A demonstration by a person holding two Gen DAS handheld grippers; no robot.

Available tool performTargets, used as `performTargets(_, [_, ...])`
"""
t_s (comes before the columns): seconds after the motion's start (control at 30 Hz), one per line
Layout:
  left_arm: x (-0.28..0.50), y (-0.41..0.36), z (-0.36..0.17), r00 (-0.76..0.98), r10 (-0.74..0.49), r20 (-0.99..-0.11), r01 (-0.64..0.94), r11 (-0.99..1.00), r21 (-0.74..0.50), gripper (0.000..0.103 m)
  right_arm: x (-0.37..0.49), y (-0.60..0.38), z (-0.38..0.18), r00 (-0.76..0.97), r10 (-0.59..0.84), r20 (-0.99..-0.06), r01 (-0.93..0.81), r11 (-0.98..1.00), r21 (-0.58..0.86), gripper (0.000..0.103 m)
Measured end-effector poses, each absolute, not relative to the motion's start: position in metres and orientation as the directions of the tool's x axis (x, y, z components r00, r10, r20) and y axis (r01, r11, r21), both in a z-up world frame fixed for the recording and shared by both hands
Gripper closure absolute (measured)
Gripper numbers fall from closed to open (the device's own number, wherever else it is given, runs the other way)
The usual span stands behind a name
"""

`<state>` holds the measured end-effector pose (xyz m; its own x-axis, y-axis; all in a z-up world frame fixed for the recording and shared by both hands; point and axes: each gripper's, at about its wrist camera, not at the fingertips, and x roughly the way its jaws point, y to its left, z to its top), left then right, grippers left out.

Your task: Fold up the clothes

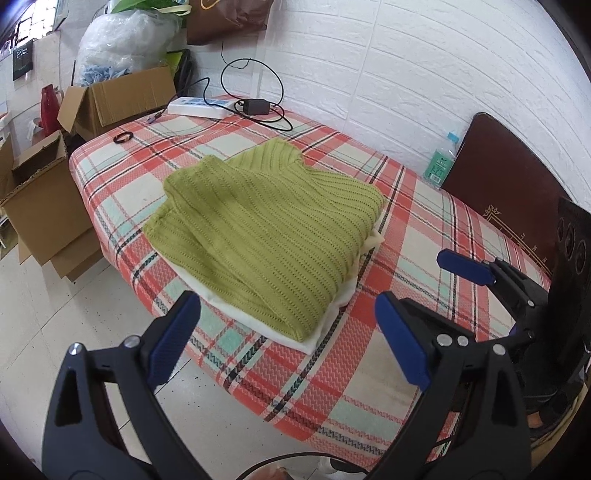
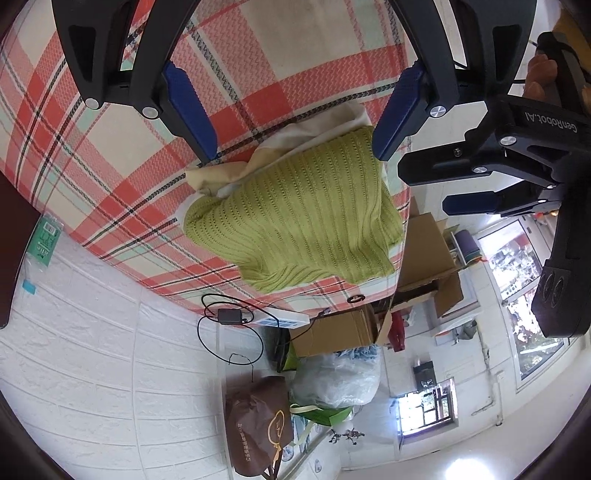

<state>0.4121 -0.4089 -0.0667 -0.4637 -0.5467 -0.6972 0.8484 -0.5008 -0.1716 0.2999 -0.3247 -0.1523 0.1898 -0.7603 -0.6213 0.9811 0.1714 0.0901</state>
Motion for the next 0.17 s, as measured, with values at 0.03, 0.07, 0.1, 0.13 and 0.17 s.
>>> performTargets(0.03, [0.4112,-0.4071,-0.0652,-0.459,-0.557,-0.692,0.851,-0.499,-0.163,0.007,0.2994,-0.3246,-0.152,0.189,-0.761,-0.621,0.981,0.169,0.091,0.015])
performTargets(0.07, [0.4105,-0.4043,-0.0633,-0.451,-0.573,-0.684,0.855,-0.496,-0.149,0.007,0.2989,-0.3244,-0.1516,0.188,-0.762,-0.62,0.982,0.167,0.092,0.015])
performTargets(0.1, [0.4098,-0.4014,-0.0612,-0.441,-0.59,-0.676,0.861,-0.491,-0.133,0.007,0.2982,-0.3241,-0.1514,0.186,-0.763,-0.619,0.982,0.164,0.094,0.015])
performTargets(0.13, [0.4087,-0.3994,-0.0592,-0.426,-0.604,-0.673,0.868,-0.483,-0.116,0.007,0.2973,-0.324,-0.1514,0.187,-0.763,-0.618,0.982,0.161,0.098,0.015])
performTargets(0.17, [0.4076,-0.3997,-0.0585,-0.422,-0.601,-0.679,0.87,-0.48,-0.115,0.007,0.2965,-0.324,-0.1516,0.187,-0.762,-0.62,0.982,0.158,0.102,0.015])
